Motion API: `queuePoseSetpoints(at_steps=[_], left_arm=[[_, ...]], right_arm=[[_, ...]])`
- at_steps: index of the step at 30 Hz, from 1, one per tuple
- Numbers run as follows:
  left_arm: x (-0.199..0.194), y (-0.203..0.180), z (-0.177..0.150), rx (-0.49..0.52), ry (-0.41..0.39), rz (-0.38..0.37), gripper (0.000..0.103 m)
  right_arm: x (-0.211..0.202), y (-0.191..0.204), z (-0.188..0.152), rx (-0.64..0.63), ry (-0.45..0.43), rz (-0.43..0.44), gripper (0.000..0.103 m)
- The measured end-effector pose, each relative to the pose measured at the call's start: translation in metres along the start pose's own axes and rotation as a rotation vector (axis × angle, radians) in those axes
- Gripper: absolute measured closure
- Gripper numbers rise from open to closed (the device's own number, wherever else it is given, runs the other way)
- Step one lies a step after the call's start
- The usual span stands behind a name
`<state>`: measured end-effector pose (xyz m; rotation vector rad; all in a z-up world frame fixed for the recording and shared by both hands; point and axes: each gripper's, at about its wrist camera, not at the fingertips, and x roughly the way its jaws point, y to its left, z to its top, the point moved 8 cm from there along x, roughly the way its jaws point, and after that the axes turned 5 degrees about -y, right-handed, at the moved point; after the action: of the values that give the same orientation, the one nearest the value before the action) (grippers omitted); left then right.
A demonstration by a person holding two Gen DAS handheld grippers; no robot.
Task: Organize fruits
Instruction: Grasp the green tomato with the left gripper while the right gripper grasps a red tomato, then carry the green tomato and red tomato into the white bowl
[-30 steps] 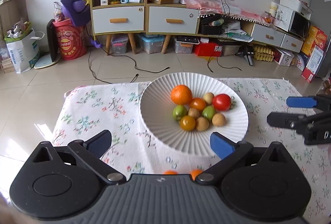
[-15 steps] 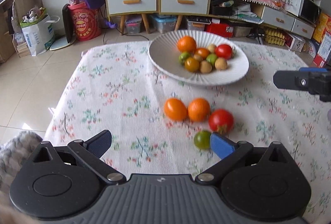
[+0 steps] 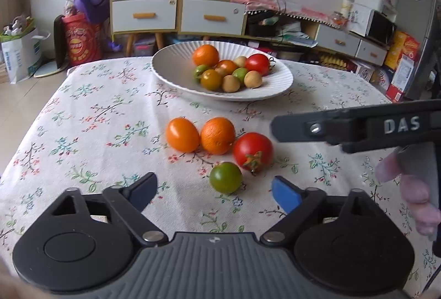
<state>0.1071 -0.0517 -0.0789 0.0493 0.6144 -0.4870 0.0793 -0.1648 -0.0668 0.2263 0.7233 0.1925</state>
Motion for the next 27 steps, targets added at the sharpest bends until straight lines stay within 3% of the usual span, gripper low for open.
queuePoseSetpoints(at_steps=[4,10,15,27], left_arm=[[0.006,-0.001,-0.004,-0.066,0.021,-0.062,0.043],[0.009,-0.006,-0.002,-0.045,0.01,-0.076,0.063],[0.01,-0.003,0.001,-0.054,0.011,-0.068,0.078],[0.008,0.0,0.004,-0.073,0.031,-0.061,0.079]], right_arm=[[0.008,0.003,-0.008,0.04,0.056,0.054,0.043],[0.013,0.005,-0.017,0.059,0.103,0.079,0.053],[0.014,0.006,-0.016,0.087,0.112,0.095,0.056],[0.015,0.007,-0.012,0.094,0.111,0.066,0.067]])
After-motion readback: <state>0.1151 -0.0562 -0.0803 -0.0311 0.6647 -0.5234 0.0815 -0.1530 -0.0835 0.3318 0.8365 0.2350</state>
